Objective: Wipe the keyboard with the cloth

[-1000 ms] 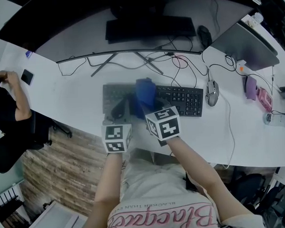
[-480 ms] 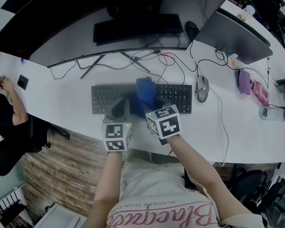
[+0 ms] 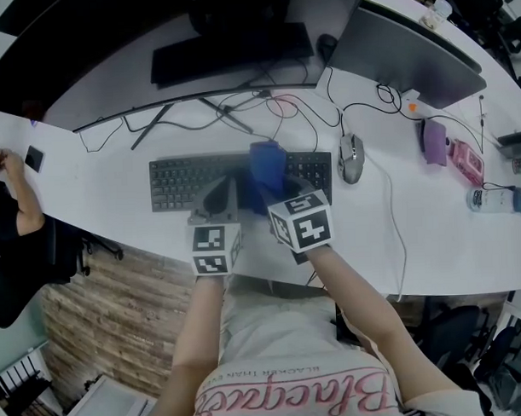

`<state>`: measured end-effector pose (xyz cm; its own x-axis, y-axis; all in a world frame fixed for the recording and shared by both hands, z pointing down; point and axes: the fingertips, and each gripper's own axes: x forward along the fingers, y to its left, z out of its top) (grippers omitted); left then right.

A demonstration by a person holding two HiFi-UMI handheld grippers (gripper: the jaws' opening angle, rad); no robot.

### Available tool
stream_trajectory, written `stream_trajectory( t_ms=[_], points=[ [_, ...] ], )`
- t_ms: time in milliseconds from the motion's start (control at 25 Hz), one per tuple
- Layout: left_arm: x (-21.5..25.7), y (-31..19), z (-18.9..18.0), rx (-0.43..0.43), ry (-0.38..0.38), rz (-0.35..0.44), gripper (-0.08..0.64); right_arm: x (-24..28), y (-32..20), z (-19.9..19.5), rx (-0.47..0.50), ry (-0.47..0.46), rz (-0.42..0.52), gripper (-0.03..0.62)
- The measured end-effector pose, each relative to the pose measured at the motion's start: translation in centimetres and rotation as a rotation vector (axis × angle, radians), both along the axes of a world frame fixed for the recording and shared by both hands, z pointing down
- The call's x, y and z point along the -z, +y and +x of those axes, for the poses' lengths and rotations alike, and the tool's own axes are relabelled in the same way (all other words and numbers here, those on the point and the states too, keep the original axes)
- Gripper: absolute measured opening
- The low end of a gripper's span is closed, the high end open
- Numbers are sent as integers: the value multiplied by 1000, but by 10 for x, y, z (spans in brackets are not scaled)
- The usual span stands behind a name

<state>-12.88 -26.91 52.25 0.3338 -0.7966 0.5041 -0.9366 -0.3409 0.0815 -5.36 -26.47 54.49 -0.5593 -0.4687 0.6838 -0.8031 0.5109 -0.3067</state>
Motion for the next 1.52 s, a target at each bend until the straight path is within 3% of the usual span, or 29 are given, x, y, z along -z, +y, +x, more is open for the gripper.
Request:
stream_trajectory(
  t_ms=[1520],
  points=[
    [-2,-6,100,-91,4,11,6,0,1,126,-84,67,10,98]
  ],
)
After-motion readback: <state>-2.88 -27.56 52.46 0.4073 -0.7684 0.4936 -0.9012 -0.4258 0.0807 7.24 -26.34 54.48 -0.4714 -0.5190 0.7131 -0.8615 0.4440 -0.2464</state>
